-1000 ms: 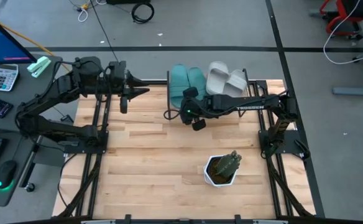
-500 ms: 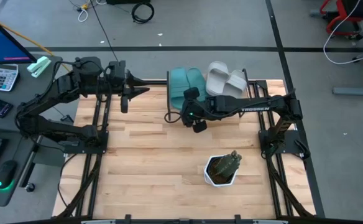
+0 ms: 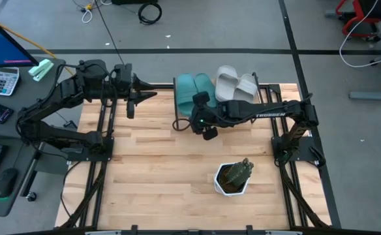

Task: Pick and place slides into the shelf
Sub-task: Adjust the slippers on the shelf

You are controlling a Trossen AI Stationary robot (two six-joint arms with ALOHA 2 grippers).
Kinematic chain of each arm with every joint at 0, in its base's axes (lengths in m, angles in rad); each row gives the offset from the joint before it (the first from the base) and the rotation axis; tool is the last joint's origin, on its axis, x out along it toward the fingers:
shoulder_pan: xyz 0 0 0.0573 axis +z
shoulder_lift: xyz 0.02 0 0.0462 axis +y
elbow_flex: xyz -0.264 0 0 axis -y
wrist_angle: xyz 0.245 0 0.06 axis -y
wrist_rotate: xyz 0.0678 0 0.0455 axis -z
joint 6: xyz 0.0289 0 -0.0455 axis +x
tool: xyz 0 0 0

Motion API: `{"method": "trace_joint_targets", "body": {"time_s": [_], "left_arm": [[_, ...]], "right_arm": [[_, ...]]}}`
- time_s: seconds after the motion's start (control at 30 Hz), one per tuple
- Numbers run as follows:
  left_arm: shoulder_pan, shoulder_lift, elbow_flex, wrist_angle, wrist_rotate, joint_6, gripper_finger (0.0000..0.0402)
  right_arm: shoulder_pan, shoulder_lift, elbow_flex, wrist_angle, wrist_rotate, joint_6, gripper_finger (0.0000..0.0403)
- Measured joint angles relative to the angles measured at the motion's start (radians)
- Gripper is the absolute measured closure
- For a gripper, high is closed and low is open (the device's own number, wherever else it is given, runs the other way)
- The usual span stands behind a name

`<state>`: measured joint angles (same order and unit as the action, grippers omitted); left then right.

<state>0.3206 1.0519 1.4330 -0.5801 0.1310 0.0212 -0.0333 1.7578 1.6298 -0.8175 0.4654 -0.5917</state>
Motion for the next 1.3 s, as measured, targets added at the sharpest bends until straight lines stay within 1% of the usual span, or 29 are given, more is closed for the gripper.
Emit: {"method": "trace_joint_targets", "body": {"time_s": [0.23, 0.67, 0.8, 1.13, 1.3], "left_arm": [[0.000, 0.000, 0.000, 0.000, 0.000, -0.002, 0.0294], [0.000, 0.002, 0.000, 0.000, -0.025, -0.001, 0.0294], [0.000, 0.002, 0.000, 0.001, -0.026, -0.002, 0.0294], [0.000, 0.002, 0.000, 0.001, -0.042, -0.003, 0.0294], [0.000, 0.002, 0.000, 0.001, -0.042, -0.005, 0.0294]], "right_arm": [[-0.012, -0.028, 0.000, -0.001, 0.025, -0.002, 0.0403], [0.024, -0.085, 0.000, -0.023, 0.022, 0.009, 0.0402], [0.039, -0.085, 0.000, -0.058, -0.010, 0.044, 0.0402], [0.047, -0.085, -0.003, -0.055, -0.086, 0.074, 0.0402], [0.019, -0.085, -0.031, -0.047, -0.173, 0.098, 0.0402]]}}
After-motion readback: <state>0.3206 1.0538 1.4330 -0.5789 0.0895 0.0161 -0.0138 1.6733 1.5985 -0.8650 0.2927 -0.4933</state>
